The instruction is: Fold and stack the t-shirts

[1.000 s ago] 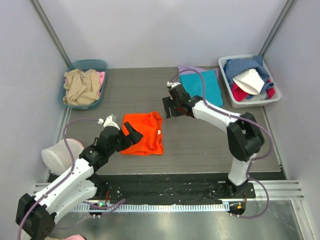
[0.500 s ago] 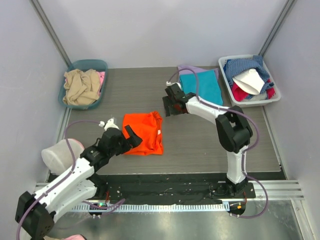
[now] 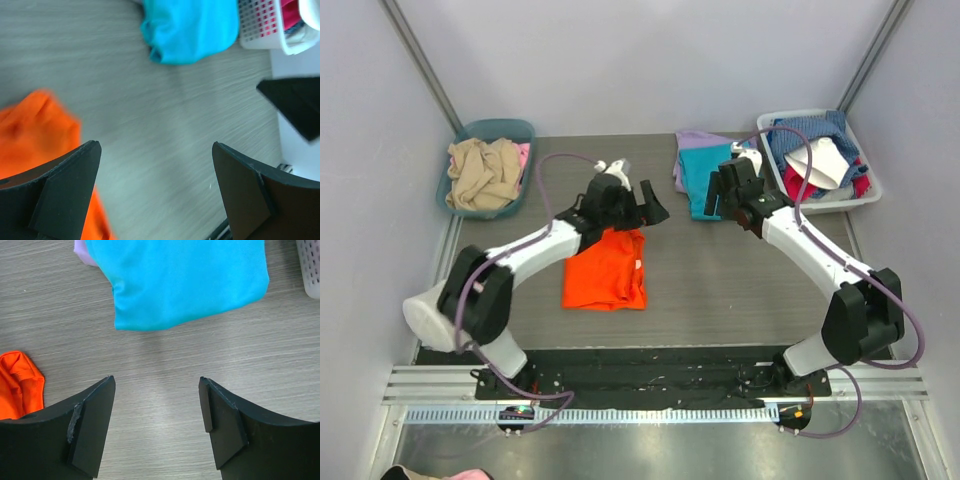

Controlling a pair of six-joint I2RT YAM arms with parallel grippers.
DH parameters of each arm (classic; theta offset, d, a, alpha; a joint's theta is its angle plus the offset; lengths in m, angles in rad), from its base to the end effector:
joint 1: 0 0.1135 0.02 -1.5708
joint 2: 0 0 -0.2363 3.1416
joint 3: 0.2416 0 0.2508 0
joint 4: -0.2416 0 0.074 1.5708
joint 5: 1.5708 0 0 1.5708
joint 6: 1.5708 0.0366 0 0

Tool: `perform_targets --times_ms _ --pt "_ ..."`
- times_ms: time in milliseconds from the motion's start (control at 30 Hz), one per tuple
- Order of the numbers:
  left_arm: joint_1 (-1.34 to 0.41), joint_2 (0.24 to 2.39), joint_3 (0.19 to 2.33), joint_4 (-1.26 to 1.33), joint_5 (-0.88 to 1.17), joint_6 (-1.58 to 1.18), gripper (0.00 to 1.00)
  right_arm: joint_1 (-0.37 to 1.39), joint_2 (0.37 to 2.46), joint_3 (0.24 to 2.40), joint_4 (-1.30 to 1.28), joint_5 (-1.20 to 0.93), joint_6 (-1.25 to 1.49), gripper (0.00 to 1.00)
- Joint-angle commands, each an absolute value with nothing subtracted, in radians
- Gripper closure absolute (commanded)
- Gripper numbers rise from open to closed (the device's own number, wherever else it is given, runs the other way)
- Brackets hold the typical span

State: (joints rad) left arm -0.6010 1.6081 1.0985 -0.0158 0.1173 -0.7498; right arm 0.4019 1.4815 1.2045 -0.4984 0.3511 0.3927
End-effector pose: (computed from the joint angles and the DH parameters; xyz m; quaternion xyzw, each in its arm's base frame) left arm 0.2995 -0.2106 0.2279 -0.0351 0.8648 -0.3512 0.3572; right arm 0.3058 0.1163 0.2641 0.0635 0.9081 -0.0009 0.4139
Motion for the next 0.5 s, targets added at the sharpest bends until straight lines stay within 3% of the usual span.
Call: perform_targets --times_ms 0,167,467 --pt "-0.603 1.811 1.221 0.211 0.308 -0.747 0.02 0.362 1.431 1.178 -0.515 0.368 0.423 0.25" --pt "-0.601 2.063 1.426 0.258 0.37 -0.724 0.03 0.342 1.358 1.167 -0.522 0.327 0.434 0.25" --pt "-0.571 2.299 1.64 0.339 0.422 -0.755 0.03 0.334 1.286 1.183 -0.555 0.287 0.443 0.24"
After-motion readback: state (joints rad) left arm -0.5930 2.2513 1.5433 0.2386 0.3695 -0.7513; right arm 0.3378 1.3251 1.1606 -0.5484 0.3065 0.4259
